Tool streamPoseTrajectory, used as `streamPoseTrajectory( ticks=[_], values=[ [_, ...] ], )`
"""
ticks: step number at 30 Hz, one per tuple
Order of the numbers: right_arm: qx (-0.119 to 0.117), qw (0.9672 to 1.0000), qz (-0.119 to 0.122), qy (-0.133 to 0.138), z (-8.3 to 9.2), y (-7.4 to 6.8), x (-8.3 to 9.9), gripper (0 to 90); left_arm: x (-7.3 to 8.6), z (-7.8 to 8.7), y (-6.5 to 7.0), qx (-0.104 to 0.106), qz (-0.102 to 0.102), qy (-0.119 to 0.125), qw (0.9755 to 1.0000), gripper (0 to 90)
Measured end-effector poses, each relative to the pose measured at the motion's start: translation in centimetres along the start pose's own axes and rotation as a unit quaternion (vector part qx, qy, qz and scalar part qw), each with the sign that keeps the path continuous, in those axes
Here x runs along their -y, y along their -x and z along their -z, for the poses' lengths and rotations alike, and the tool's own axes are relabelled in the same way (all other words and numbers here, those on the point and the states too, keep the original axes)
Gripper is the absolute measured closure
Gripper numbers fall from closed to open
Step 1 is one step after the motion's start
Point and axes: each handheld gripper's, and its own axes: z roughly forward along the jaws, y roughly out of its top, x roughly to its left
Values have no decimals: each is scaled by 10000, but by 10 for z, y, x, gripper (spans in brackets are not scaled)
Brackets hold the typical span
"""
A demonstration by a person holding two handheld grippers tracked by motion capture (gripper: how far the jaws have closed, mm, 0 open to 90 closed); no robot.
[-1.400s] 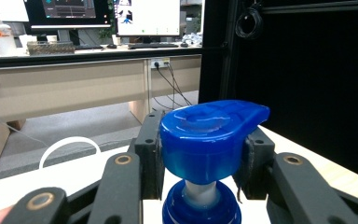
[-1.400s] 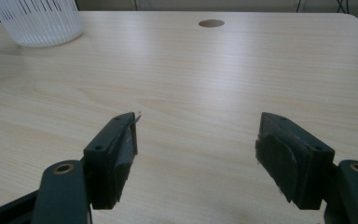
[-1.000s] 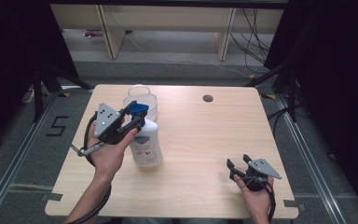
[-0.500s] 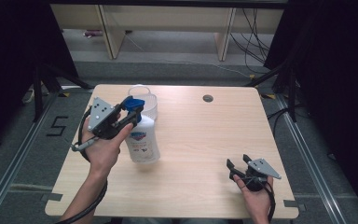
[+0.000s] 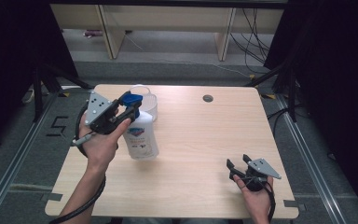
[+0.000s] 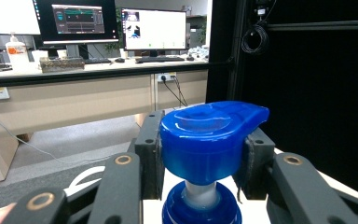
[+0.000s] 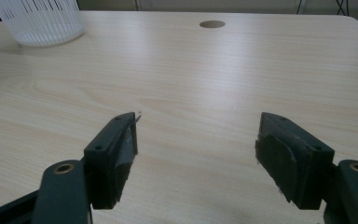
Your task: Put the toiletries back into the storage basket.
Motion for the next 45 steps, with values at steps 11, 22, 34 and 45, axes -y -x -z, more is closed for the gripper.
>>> streamPoseTrajectory(
  ticks=[11, 22, 34, 45],
  values=[
    [97, 9994, 315, -46, 1, 3, -1, 300, -8, -1, -8, -75, -1, 29, 10000, 594],
    [-11, 10000, -10, -8, 0, 0, 0, 300, -12, -6, -15, -85, -10, -4, 10000, 594],
    [15, 9997, 235, 2, 0, 3, -1, 299, -10, -9, -24, -154, -27, -9, 9999, 594],
    [51, 9997, 230, -75, 1, 3, -1, 299, -15, -12, -35, -261, -6, -11, 9997, 595]
  ],
)
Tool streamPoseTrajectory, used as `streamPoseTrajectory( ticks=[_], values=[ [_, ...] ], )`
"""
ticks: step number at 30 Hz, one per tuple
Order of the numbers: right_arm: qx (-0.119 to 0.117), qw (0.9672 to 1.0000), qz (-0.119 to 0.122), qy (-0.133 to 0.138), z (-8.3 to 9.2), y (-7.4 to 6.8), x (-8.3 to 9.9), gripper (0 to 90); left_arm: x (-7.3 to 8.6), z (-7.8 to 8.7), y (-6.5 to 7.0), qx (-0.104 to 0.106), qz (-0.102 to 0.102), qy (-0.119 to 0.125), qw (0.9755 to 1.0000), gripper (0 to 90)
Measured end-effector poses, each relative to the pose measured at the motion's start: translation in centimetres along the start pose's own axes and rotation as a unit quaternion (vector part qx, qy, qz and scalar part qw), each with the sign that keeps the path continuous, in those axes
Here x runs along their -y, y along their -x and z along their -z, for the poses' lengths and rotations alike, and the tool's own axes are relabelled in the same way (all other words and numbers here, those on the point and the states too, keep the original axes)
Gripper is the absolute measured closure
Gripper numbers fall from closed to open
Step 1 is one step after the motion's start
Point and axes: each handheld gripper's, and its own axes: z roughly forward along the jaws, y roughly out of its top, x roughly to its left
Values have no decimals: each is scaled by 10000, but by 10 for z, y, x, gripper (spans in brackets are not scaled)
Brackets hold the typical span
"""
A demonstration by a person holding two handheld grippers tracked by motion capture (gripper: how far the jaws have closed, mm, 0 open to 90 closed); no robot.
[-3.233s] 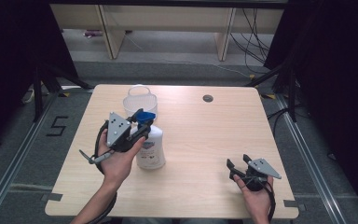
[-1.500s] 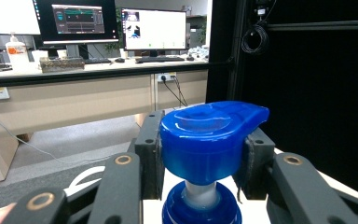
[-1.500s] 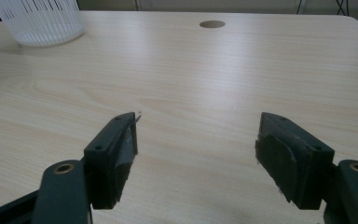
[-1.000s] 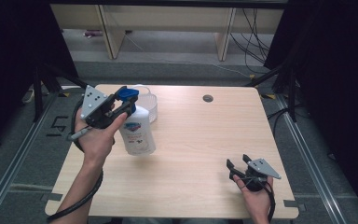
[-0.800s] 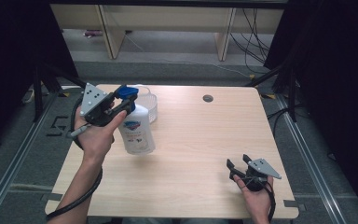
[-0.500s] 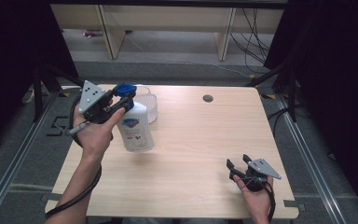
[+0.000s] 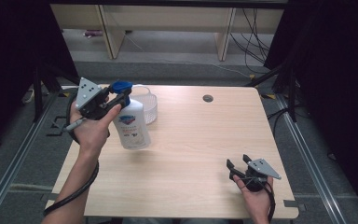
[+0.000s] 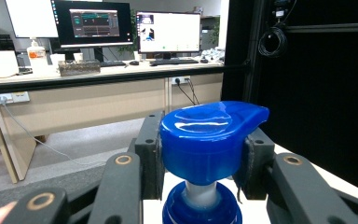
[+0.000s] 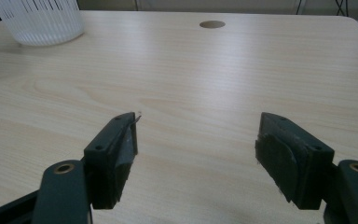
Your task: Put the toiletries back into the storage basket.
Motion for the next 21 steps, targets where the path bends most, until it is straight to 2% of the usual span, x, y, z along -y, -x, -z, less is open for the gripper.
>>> streamPoseTrajectory(
  ticks=[3, 11, 17, 19, 20, 21],
  values=[
    [-48, 10000, -13, 78, -1, 0, 0, 298, -1, -1, -2, -40, -4, -1, 10000, 595],
    [-31, 10000, -19, -8, -1, 0, 0, 299, -4, -2, -9, -102, 30, 12, 9999, 594],
    [-71, 9999, -57, 59, -1, 0, 0, 299, -6, -5, -12, -122, 50, 2, 9999, 595],
    [-91, 9999, -82, 73, -1, 0, 0, 299, -7, -6, -14, -118, 72, 11, 9999, 595],
    [-41, 9997, -221, 53, 0, -3, 1, 299, -7, -7, -14, -121, 74, -3, 9999, 595],
    [-15, 10000, 3, 84, -1, 1, 0, 299, -8, -8, -14, -126, 83, -4, 9999, 595]
  ],
)
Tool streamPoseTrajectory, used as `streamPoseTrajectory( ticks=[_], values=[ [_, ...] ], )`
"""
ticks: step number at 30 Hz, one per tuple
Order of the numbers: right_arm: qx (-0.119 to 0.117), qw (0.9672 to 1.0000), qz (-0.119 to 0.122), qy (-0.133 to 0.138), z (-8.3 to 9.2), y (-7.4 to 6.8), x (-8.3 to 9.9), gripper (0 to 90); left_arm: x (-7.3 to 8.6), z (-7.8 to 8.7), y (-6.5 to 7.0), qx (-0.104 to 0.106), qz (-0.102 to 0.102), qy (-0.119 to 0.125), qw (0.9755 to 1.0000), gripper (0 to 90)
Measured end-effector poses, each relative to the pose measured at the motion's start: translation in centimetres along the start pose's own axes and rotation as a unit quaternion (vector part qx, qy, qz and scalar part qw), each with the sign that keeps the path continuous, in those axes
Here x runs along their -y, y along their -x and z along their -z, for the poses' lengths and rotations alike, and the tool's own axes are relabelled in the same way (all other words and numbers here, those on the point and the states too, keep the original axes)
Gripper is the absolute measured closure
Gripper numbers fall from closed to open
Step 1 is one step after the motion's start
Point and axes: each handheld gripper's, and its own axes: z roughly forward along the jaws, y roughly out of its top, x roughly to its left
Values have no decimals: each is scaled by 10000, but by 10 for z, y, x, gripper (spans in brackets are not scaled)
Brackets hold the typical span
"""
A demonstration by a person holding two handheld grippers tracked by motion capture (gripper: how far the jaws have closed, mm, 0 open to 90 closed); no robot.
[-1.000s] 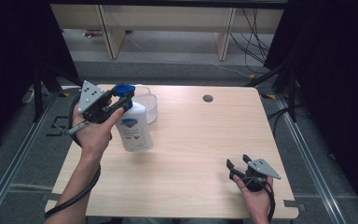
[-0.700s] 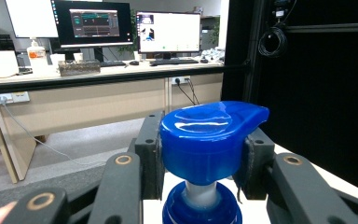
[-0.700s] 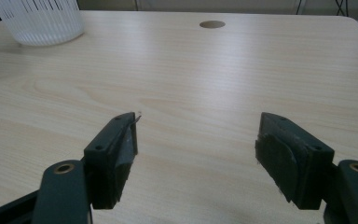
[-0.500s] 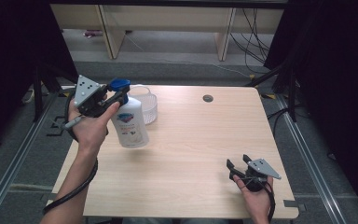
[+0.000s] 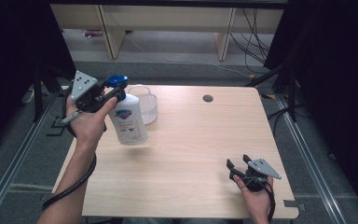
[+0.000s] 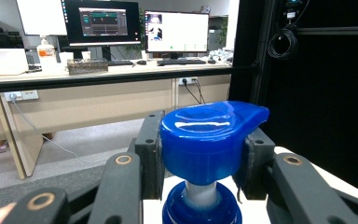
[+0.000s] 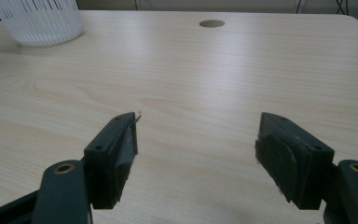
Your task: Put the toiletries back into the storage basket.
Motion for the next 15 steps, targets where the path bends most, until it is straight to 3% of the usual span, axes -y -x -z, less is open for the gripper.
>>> streamPoseTrajectory(
  ticks=[15],
  values=[
    [0, 10000, -16, 7, 0, 0, 0, 298, -5, -12, -8, -35, 18, -7, 10000, 595]
  ],
)
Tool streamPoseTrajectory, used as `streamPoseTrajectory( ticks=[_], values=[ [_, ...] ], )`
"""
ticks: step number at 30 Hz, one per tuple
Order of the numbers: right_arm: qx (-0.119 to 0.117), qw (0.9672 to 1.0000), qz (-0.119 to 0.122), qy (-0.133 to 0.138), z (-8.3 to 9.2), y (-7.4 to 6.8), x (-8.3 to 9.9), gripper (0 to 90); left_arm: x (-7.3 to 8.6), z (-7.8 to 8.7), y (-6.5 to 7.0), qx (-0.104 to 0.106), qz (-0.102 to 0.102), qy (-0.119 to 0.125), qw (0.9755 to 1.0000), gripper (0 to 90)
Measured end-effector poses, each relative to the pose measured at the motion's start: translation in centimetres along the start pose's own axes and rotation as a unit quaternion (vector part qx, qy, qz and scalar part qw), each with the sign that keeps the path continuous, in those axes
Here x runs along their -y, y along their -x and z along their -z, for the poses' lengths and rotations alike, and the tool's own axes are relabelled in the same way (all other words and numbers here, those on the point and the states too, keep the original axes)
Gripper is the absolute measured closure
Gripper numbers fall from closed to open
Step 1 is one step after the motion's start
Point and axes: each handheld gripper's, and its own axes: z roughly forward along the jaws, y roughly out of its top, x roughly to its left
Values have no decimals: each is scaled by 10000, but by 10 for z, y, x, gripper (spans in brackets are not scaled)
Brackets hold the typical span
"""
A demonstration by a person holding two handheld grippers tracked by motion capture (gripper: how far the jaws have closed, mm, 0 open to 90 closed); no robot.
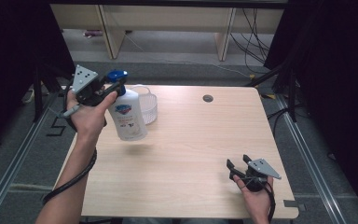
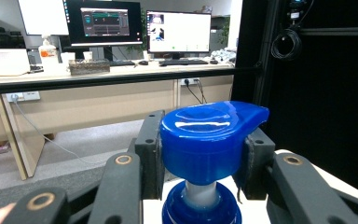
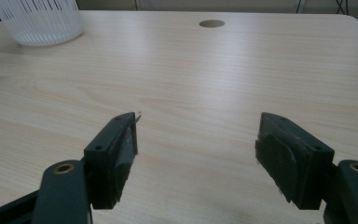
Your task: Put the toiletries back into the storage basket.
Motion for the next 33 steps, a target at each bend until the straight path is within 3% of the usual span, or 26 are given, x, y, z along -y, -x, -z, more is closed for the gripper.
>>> streamPoseTrajectory(
  ticks=[3, 4, 10, 11, 16, 18, 20, 28, 30, 33],
  values=[
    [1, 10000, -15, -27, 0, 0, 0, 298, -1, -2, -2, -6, 2, -14, 10000, 595],
    [5, 9998, -218, -39, 0, -3, 1, 298, -2, -2, -2, -10, 2, -16, 10000, 595],
    [25, 9998, -184, -35, 0, -2, 1, 297, -5, -6, -6, -39, 12, -1, 10000, 595],
    [35, 10000, -37, -2, 0, 0, 0, 297, -6, -6, -6, -48, 15, 2, 10000, 594],
    [94, 9999, 68, 0, 0, 2, 0, 297, -9, -11, -7, -58, -14, -24, 10000, 595],
    [30, 9999, -123, -12, -1, -1, 1, 298, -9, -13, -8, -49, -3, -23, 10000, 595],
    [40, 10000, 29, 14, -1, 1, 0, 297, -9, -15, -9, -42, 24, -24, 10000, 594],
    [24, 10000, -11, 91, -1, 2, 0, 298, -13, -22, -11, -5, 13, -44, 10000, 595],
    [-22, 9999, -117, -34, 1, 0, 0, 298, -14, -24, -12, -12, 30, -43, 10000, 595],
    [-2, 10000, -78, -1, 0, 0, 0, 299, -16, -26, -14, -19, 13, -41, 10000, 595]
  ],
)
